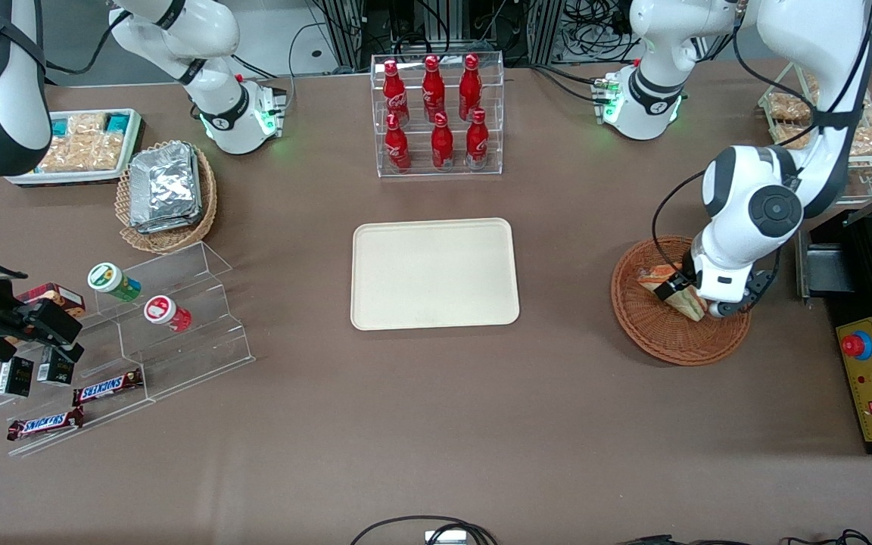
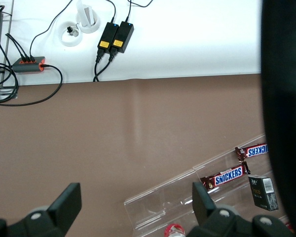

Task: Place sandwich from basket to tray
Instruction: 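Close the left gripper on the wrapped sandwich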

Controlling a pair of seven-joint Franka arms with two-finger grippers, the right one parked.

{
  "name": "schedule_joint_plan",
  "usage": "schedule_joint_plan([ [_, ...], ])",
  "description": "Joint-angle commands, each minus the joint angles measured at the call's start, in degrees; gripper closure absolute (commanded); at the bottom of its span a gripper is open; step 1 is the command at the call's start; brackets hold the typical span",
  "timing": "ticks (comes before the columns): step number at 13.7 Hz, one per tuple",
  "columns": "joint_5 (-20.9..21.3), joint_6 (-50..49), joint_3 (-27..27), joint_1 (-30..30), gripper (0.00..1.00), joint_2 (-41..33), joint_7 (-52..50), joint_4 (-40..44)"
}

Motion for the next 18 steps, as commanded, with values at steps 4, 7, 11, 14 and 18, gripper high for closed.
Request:
schedule_joint_plan([
  [4, 1.3, 3.1, 0.4, -0.7, 0.00, 2.3, -2.9, -1.8],
  [7, 1.4, 3.3, 0.5, -0.6, 0.17, 2.5, -3.6, -1.9],
  [11, 1.9, 3.3, 0.6, -0.5, 1.00, 3.0, -3.4, -2.4],
  [14, 3.4, 2.7, 0.7, -0.3, 1.00, 3.2, -3.5, -2.3],
  [18, 3.5, -3.7, 0.5, -0.4, 1.00, -0.5, -2.7, 0.1],
])
